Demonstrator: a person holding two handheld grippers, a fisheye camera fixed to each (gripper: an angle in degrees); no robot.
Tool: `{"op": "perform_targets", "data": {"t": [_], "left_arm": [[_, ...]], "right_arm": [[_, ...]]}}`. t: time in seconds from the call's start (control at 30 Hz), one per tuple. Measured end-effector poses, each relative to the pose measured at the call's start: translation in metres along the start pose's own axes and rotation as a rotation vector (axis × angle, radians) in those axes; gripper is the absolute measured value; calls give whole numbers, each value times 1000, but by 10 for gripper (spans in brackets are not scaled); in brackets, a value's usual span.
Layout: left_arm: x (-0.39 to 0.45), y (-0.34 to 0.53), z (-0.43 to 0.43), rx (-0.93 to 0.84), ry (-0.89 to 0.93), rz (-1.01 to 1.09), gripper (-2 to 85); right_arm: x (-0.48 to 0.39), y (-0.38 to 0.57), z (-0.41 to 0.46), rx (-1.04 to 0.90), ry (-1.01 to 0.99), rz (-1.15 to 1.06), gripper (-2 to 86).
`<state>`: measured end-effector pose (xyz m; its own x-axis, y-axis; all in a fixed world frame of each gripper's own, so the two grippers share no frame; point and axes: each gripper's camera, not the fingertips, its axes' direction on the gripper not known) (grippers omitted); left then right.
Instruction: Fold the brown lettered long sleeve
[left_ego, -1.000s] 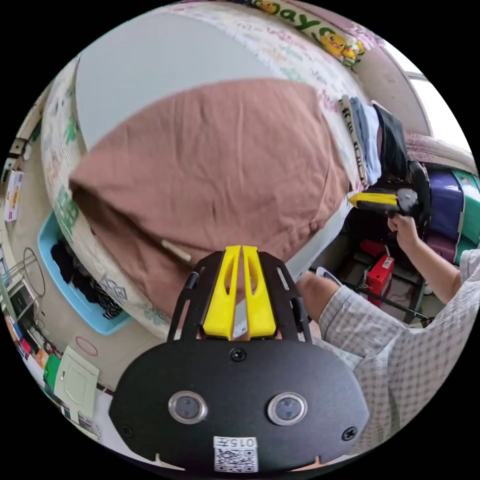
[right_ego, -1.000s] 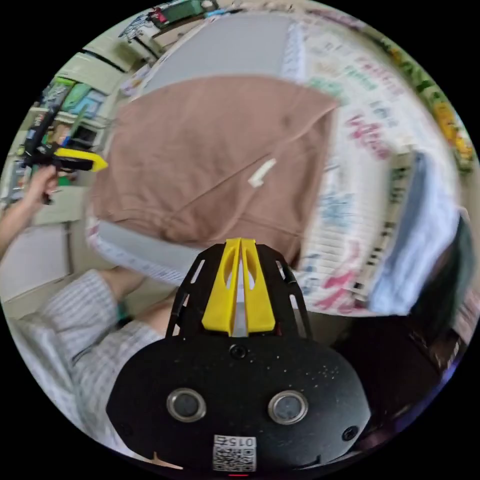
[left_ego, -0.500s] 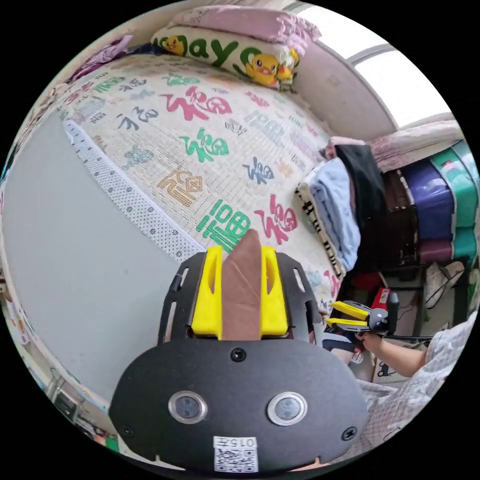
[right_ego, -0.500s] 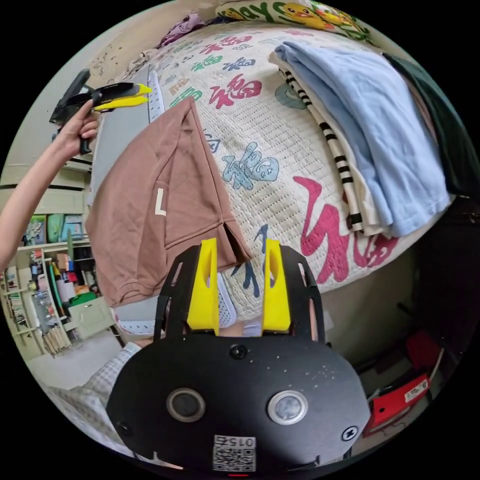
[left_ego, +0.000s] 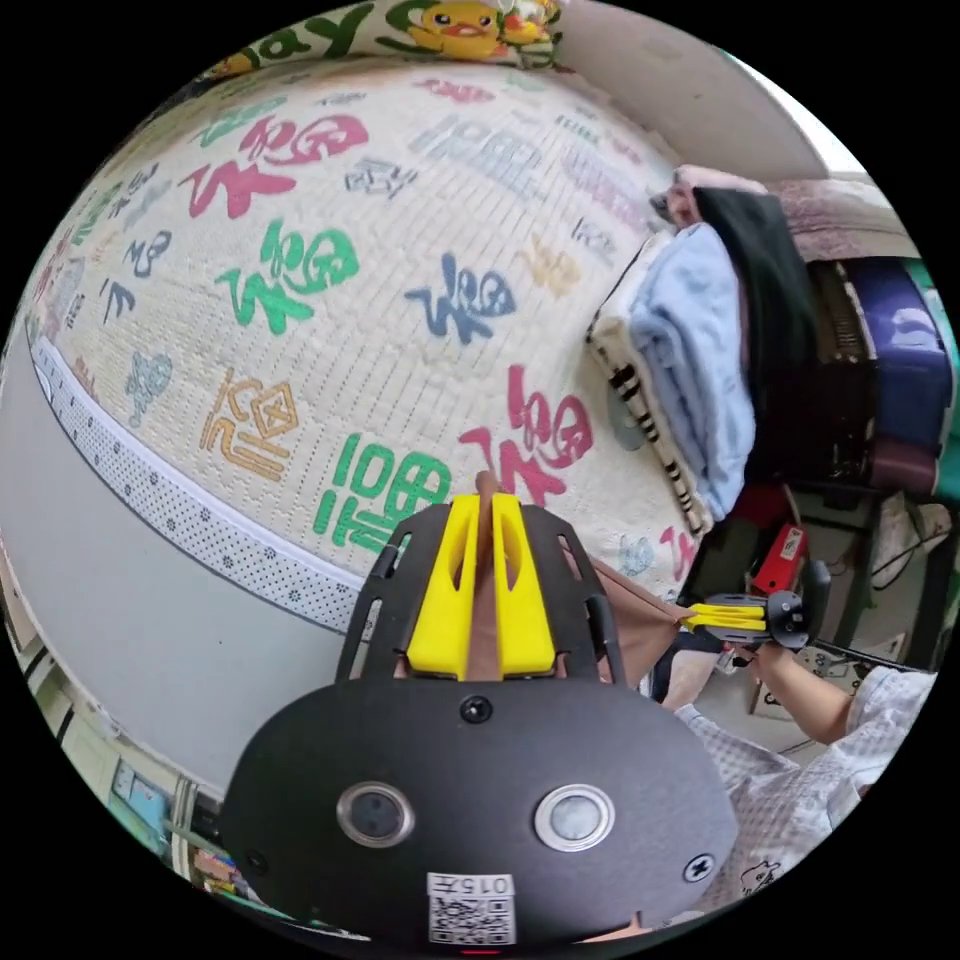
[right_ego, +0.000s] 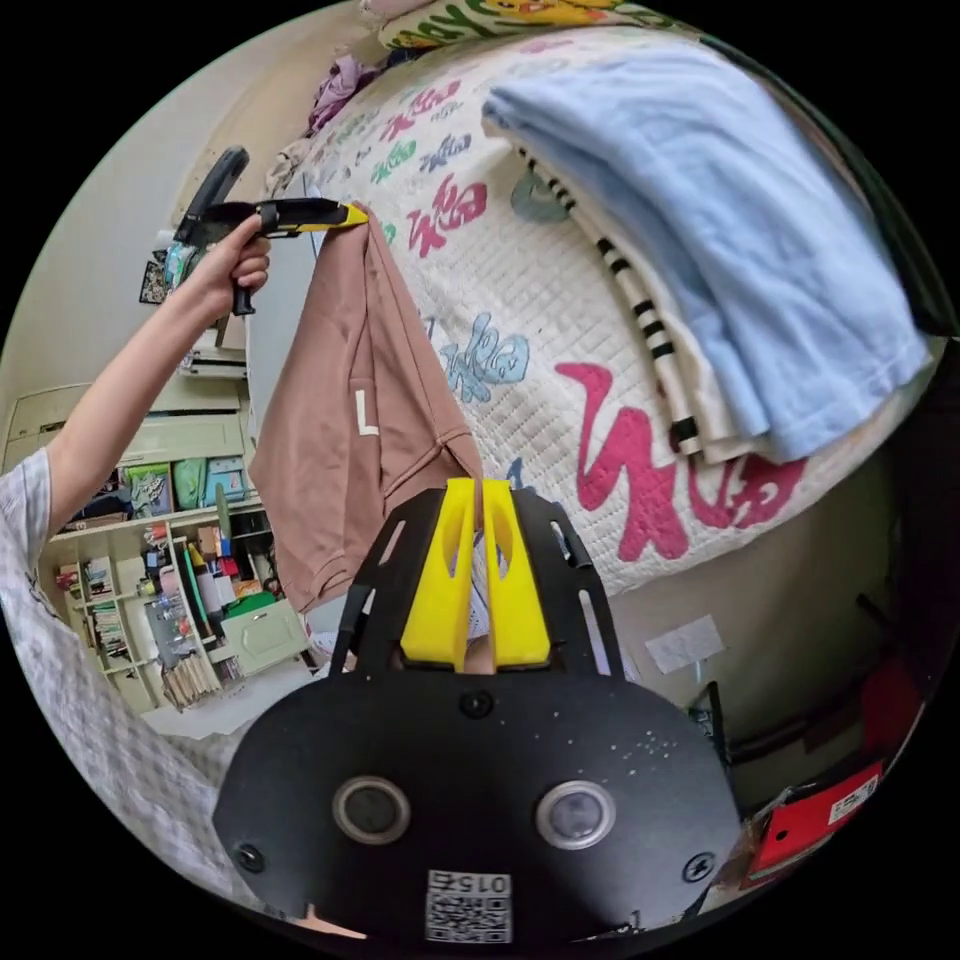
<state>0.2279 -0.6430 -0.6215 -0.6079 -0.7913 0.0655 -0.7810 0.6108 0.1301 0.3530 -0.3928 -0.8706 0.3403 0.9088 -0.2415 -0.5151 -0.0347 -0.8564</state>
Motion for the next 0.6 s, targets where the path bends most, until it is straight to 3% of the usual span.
{"op": "perform_targets", "data": {"t": [0.17, 0.3, 0.47, 0.6], "left_arm": [[-8, 50, -91, 344, 269, 58, 13], [-40, 160, -142, 520, 341, 55, 13], [-133, 323, -141, 611, 340, -219, 17], [-208, 443, -100, 566, 222, -545, 31]], "right_arm": [[-39, 22, -102, 205, 110, -108, -5], [-112, 43, -108, 138, -16, -298, -2], [-224, 61, 22, -108, -316, -454, 1], [-288, 61, 135, -237, -363, -534, 1]]}}
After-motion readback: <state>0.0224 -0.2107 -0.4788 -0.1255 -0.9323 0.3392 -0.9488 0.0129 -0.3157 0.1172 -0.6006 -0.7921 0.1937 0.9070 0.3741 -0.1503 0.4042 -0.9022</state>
